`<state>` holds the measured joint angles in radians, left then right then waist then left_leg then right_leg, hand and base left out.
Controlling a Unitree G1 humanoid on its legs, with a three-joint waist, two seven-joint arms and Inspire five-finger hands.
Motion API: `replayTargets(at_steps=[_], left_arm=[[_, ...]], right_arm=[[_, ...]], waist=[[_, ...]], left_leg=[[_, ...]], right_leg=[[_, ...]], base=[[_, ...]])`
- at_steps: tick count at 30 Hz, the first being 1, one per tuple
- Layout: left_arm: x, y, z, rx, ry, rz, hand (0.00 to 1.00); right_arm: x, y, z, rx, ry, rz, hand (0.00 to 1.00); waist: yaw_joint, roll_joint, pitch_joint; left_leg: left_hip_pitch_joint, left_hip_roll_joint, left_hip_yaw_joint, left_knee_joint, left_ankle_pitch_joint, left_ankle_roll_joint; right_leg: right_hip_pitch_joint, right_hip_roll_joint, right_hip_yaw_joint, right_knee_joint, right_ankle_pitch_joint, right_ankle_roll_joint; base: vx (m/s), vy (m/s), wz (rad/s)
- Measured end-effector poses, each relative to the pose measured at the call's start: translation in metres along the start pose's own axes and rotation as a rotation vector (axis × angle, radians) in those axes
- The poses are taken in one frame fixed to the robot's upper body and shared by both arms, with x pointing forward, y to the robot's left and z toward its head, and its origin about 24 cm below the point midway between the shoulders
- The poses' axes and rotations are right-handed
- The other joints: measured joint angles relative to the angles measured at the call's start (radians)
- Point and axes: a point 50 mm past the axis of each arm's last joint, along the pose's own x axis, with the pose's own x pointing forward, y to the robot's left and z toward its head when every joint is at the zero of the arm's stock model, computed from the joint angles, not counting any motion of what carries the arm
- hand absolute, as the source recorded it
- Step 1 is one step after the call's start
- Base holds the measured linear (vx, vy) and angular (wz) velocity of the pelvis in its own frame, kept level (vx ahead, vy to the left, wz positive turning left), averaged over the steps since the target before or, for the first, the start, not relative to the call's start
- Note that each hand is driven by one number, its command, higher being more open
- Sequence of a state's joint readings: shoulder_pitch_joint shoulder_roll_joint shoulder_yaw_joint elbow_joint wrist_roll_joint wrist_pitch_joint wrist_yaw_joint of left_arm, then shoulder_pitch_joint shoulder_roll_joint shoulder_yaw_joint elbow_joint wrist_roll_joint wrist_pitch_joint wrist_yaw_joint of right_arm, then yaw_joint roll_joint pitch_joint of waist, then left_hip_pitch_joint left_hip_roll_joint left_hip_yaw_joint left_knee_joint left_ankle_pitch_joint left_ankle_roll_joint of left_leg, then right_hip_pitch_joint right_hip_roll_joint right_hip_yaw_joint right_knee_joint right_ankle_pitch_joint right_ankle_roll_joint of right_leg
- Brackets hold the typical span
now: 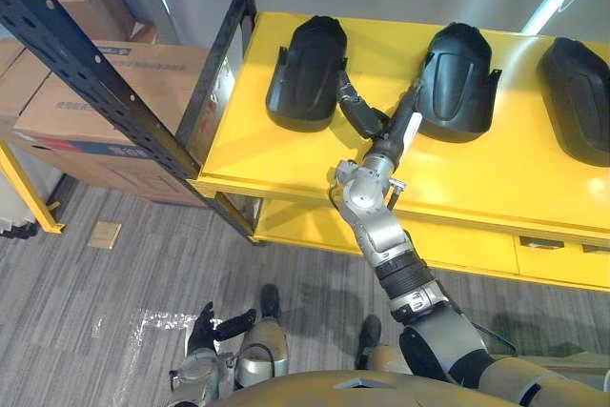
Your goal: Walk over and take three plastic housings, then place them on the shelf
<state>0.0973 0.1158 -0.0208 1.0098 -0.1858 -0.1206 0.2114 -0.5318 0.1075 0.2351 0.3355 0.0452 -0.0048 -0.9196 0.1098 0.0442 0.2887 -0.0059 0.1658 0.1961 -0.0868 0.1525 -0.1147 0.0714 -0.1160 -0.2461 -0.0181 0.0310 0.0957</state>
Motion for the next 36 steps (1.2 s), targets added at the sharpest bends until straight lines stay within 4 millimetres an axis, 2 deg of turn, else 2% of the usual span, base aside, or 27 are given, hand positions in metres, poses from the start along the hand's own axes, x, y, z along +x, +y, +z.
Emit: replayTargets(at_steps=[22,27,31,33,34,36], left_arm=[[0.000,0.001,0.000,0.004,0.009,0.007,1.00],[0.000,0.002,-0.001,0.005,0.010,0.009,1.00],[-0.001,0.006,-0.005,0.000,0.019,0.021,1.00],[-0.003,0.013,-0.012,0.001,0.034,0.041,1.00],[-0.003,0.015,-0.013,0.003,0.034,0.046,1.00],[-0.004,0.023,-0.019,0.023,0.051,0.062,1.00]], right_arm=[[-0.004,-0.008,-0.004,0.027,0.014,-0.020,1.00],[-0.006,-0.013,-0.006,0.120,-0.004,0.087,1.00],[-0.028,-0.028,0.005,0.267,-0.050,0.305,1.00],[-0.040,-0.047,0.018,0.369,-0.103,0.412,1.00],[-0.041,-0.052,0.021,0.386,-0.120,0.424,1.00],[-0.038,-0.080,0.031,0.430,-0.207,0.419,1.00]], waist=[[0.000,-0.005,0.001],[-0.003,-0.009,-0.001],[-0.008,-0.024,-0.010],[-0.033,-0.050,-0.028],[-0.039,-0.057,-0.034],[-0.066,-0.081,-0.055]], left_leg=[[0.014,-0.003,0.010,-0.002,-0.005,0.002],[0.015,-0.002,0.013,-0.003,-0.005,0.002],[0.021,0.002,0.039,-0.003,-0.016,-0.003],[0.034,0.002,0.055,-0.003,-0.021,-0.004],[0.038,0.002,0.062,-0.003,-0.022,-0.005],[0.053,0.002,0.083,-0.003,-0.029,-0.006]], right_leg=[[0.007,-0.003,0.008,0.001,-0.003,0.001],[0.008,-0.003,0.009,0.001,-0.003,0.001],[-0.003,-0.001,0.034,-0.003,-0.002,0.001],[-0.001,-0.001,0.049,-0.003,-0.003,0.000],[-0.002,-0.001,0.058,-0.003,-0.003,0.000],[0.002,-0.002,0.075,-0.003,-0.004,0.001]], base=[[0.00,-0.001,0.00],[0.00,0.000,-0.01],[0.01,-0.005,-0.19],[0.05,-0.012,-0.21],[0.06,-0.003,-0.27],[0.04,0.002,-0.26]])
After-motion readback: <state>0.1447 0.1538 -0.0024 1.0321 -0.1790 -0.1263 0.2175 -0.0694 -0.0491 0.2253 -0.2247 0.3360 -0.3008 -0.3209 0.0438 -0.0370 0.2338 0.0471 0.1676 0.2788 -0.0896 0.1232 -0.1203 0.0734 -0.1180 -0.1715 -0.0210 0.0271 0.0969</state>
